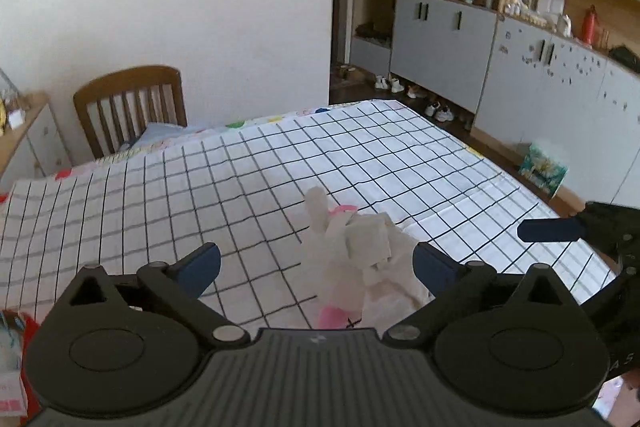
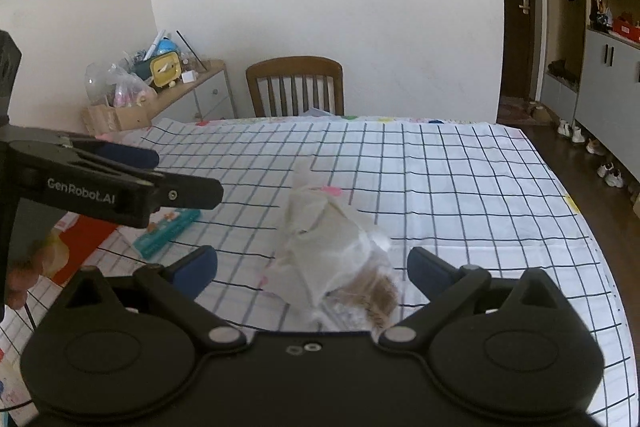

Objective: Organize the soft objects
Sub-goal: 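Close the right tool on the cotton-swab pack wrapped in white cloth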

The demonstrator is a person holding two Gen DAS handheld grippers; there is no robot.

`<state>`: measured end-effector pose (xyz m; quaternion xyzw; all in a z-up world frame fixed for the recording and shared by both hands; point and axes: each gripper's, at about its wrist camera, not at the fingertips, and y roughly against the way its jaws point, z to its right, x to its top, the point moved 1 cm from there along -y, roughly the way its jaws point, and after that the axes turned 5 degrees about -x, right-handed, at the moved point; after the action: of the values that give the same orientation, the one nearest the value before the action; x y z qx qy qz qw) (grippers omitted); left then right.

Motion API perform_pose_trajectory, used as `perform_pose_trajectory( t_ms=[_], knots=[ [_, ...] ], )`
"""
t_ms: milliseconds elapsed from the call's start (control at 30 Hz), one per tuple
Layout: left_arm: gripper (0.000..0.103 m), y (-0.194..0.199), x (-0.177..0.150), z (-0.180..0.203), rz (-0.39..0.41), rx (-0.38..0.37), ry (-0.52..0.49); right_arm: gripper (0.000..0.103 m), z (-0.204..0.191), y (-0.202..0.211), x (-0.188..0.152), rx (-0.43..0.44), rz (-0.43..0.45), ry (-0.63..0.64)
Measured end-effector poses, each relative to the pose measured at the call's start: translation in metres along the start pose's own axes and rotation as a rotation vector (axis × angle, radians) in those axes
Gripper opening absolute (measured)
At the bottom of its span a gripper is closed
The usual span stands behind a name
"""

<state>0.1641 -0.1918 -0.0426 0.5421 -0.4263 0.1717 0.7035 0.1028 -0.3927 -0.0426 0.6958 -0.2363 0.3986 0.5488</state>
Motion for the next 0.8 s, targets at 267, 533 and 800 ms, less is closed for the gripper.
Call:
perform_pose_trajectory(
  t_ms=[267,533,800],
  knots=[
    [0.103,-0.026,0.006,0.015,-0.009,-0.036,0.027,0.101,0.021,-0.019,-0.002,0.002,-0.042,0.012],
    [0.103,-0.053,0.007,0.029,-0.047,-0.061,0.006,0.1,0.027,-0.029,-0.001,0.027,-0.057,0.038],
    [0.102,-0.076,0.004,0.04,-0.083,-0.083,-0.008,0.098,0.035,-0.048,-0.006,0.058,-0.1,0.065]
  ],
)
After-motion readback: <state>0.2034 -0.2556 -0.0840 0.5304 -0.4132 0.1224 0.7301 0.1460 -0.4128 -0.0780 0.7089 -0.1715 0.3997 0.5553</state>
